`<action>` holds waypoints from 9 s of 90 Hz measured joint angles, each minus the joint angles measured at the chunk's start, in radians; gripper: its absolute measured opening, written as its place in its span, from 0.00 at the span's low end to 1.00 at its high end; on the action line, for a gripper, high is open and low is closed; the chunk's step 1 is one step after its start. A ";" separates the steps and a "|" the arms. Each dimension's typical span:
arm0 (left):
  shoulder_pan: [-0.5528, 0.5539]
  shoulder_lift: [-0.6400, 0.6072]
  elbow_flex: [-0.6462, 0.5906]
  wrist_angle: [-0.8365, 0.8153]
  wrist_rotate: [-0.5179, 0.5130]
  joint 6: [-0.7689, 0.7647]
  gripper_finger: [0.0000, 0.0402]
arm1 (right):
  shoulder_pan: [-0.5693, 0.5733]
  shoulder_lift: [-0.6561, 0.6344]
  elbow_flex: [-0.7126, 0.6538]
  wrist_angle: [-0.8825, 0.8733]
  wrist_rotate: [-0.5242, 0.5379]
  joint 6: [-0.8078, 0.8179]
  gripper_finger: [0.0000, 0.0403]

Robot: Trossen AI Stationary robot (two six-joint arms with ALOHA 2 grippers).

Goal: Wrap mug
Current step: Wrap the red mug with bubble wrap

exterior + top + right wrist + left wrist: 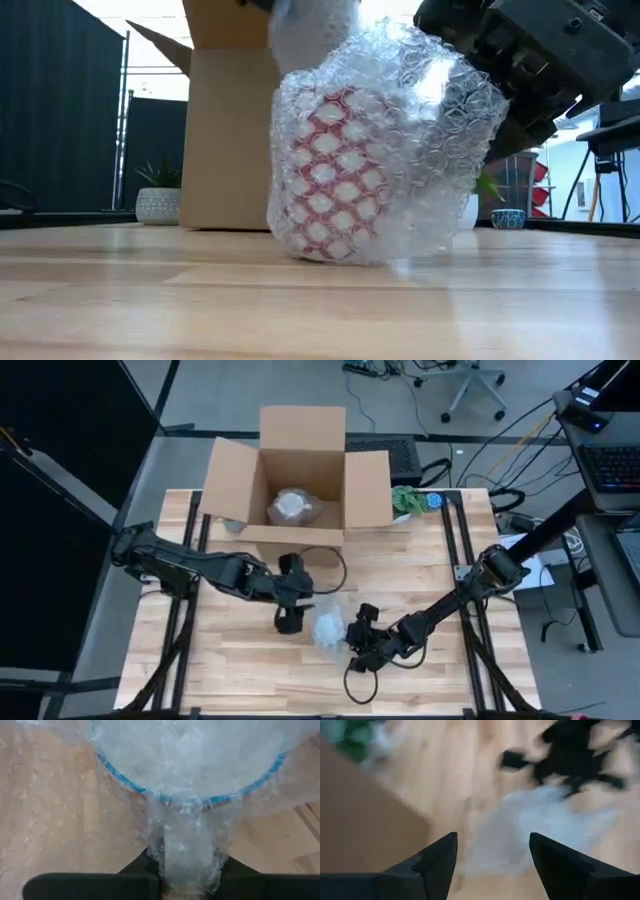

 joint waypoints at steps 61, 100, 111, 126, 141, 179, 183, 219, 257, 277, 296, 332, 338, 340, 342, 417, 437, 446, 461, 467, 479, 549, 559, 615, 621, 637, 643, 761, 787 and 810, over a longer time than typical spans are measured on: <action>0.101 0.085 -0.342 0.647 -0.011 0.047 0.59 | 0.000 0.000 -0.001 0.001 -0.003 -0.002 0.11; 0.011 0.154 -0.326 0.754 0.231 0.029 0.59 | 0.001 0.000 -0.001 0.000 -0.003 -0.001 0.11; -0.031 0.153 -0.292 0.678 0.091 0.055 0.59 | 0.000 0.000 -0.001 0.000 -0.003 0.001 0.11; -0.036 0.172 -0.193 0.497 0.031 0.053 0.59 | -0.002 0.000 -0.001 0.001 -0.003 0.001 0.11; -0.025 0.205 -0.113 0.444 0.219 0.088 0.59 | -0.006 0.000 -0.001 0.001 -0.006 0.000 0.11; -0.011 0.202 0.012 0.284 0.151 0.065 0.63 | -0.006 0.000 -0.001 0.001 -0.006 -0.001 0.11; -0.004 0.203 0.015 0.276 0.141 0.054 0.66 | -0.006 0.000 -0.001 0.001 -0.006 -0.001 0.11; 0.000 0.346 0.018 0.264 0.203 0.051 0.98 | -0.006 0.000 -0.001 0.000 -0.006 -0.002 0.11; 0.031 0.453 0.042 0.255 0.219 0.016 0.97 | -0.006 -0.001 0.001 0.006 -0.002 -0.002 0.11; 0.071 0.458 0.066 0.249 0.232 -0.018 0.97 | -0.006 -0.001 0.000 -0.001 -0.003 0.003 0.11; 0.105 0.544 0.070 0.272 0.338 -0.035 0.97 | -0.005 -0.001 -0.001 -0.002 -0.003 0.003 0.11; 0.100 0.575 0.069 0.319 0.376 -0.044 0.65 | -0.004 -0.002 -0.002 -0.009 -0.008 -0.003 0.11; 0.099 0.575 0.069 0.325 0.380 -0.041 0.49 | -0.004 -0.002 -0.002 -0.012 -0.008 -0.005 0.11; 0.098 0.575 0.069 0.326 0.381 -0.040 0.44 | -0.004 -0.002 -0.002 -0.012 -0.009 -0.006 0.11; 0.097 0.575 0.069 0.328 0.383 -0.038 0.38 | -0.004 -0.002 -0.002 -0.013 -0.009 -0.007 0.11; 0.103 0.584 0.113 0.332 0.472 -0.043 0.61 | 0.009 -0.001 -0.002 -0.013 -0.014 0.009 0.11; 0.105 0.560 0.115 0.304 0.478 -0.044 0.70 | 0.009 0.000 0.000 -0.012 -0.013 0.009 0.11; 0.094 0.529 0.112 0.303 0.466 -0.030 0.71 | 0.008 0.001 0.001 -0.009 -0.013 0.004 0.11; 0.078 0.470 0.109 0.300 0.447 -0.019 0.71 | 0.006 0.003 0.001 -0.007 -0.010 -0.001 0.11; 0.071 0.449 0.111 0.301 0.448 -0.014 0.71 | 0.005 0.003 0.001 -0.007 -0.007 -0.002 0.11; 0.057 0.419 0.112 0.301 0.453 0.004 0.71 | 0.005 0.003 0.001 -0.008 -0.005 -0.002 0.11; 0.047 0.160 0.117 0.093 0.270 0.026 0.71 | 0.006 0.001 0.000 -0.014 -0.003 0.002 0.11; 0.035 0.153 0.094 0.044 0.192 0.026 0.71 | 0.006 0.001 0.000 -0.014 -0.003 0.002 0.11; 0.014 0.311 -0.061 0.374 0.208 0.023 0.71 | 0.006 0.000 -0.001 -0.012 -0.006 0.001 0.11; 0.007 0.334 -0.059 0.399 0.208 0.023 0.71 | 0.008 0.000 -0.001 -0.011 -0.007 -0.002 0.11; 0.006 0.393 -0.055 0.447 0.208 0.012 0.71 | 0.007 -0.001 -0.001 -0.004 -0.008 -0.002 0.11; 0.010 0.418 -0.054 0.453 0.207 0.012 0.71 | 0.008 -0.001 -0.001 -0.004 -0.007 -0.002 0.11; 0.067 0.493 -0.012 0.457 0.415 0.036 0.45 | 0.009 -0.002 -0.001 -0.007 -0.008 0.007 0.11; 0.092 0.470 -0.010 0.428 0.447 -0.006 0.71 | 0.009 0.000 -0.001 -0.001 -0.012 0.001 0.11; 0.072 0.344 -0.013 0.397 0.347 0.001 0.72 | 0.005 0.003 0.000 0.003 -0.006 0.001 0.11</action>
